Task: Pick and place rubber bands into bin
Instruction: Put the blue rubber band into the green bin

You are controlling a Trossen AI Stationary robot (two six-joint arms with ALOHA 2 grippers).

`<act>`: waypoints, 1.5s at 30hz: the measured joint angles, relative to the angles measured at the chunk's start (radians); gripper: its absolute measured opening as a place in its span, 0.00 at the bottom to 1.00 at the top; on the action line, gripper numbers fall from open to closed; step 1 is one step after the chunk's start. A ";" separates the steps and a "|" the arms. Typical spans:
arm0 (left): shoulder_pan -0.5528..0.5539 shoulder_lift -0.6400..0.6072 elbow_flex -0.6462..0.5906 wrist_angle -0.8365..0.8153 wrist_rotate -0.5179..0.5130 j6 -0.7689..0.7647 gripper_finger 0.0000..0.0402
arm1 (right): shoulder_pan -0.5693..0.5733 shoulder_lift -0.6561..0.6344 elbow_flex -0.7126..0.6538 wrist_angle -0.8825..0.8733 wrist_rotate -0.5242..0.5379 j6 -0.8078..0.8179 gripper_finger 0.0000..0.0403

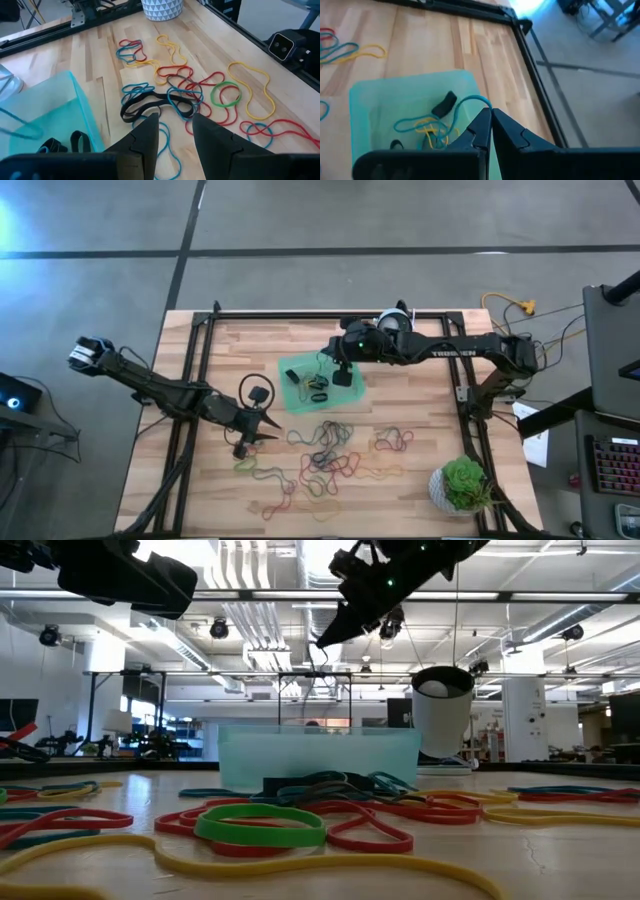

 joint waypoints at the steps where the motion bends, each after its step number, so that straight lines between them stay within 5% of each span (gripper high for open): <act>1: 0.000 0.000 0.000 0.000 0.000 0.000 0.26 | -0.005 0.000 -0.007 0.000 0.001 0.012 0.02; 8: 0.000 0.000 0.000 0.005 0.000 0.000 0.26 | -0.026 0.000 -0.047 0.006 0.001 0.086 0.05; 20: 0.000 0.000 0.000 0.003 0.000 0.000 0.26 | -0.038 0.000 -0.092 0.052 0.000 0.108 0.30; 26: 0.000 0.000 -0.018 0.001 0.000 -0.012 0.26 | -0.018 -0.006 -0.092 -0.051 -0.158 0.046 0.37; 45: 0.000 0.000 -0.146 -0.059 0.004 -0.296 0.26 | 0.375 -0.158 -0.127 -0.263 -0.180 0.185 0.31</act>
